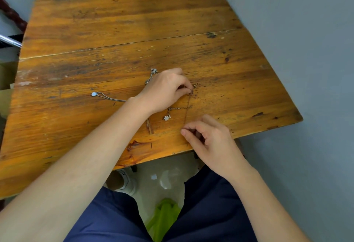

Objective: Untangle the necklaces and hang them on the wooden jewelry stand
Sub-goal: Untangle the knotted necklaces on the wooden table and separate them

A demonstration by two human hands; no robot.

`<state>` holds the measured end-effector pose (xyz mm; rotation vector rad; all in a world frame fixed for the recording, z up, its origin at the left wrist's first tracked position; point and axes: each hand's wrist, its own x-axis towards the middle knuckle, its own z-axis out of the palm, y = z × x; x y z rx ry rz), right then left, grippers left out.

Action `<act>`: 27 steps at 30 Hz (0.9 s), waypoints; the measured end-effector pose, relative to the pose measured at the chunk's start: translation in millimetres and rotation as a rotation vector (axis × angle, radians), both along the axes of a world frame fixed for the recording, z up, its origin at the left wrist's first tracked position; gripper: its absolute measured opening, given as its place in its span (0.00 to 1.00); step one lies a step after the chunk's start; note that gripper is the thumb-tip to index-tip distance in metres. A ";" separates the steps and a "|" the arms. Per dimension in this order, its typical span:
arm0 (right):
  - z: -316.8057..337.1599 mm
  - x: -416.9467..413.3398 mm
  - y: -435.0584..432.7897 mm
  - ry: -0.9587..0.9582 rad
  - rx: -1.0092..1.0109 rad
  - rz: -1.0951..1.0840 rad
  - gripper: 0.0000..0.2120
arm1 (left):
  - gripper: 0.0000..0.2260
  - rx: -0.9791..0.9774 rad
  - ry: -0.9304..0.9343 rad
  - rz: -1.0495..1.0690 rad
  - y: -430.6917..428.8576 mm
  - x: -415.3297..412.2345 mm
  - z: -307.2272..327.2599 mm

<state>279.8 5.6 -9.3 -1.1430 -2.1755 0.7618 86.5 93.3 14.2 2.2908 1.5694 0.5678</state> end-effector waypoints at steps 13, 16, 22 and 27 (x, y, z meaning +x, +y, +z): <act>7.3 4.7 36.5 -0.176 0.053 -0.224 0.13 | 0.13 -0.017 0.059 0.079 -51.2 -12.3 1.0; 8.6 -0.5 49.0 -0.238 0.023 -0.190 0.13 | 0.09 0.033 0.011 0.076 -56.8 -10.5 -3.4; 6.9 -2.0 52.5 -0.256 0.031 -0.168 0.06 | 0.04 0.078 -0.022 0.104 -62.2 -5.7 -15.4; -1.0 1.8 47.2 -0.119 -0.002 -0.210 0.08 | 0.03 0.024 -0.190 0.194 -61.9 -6.1 -17.0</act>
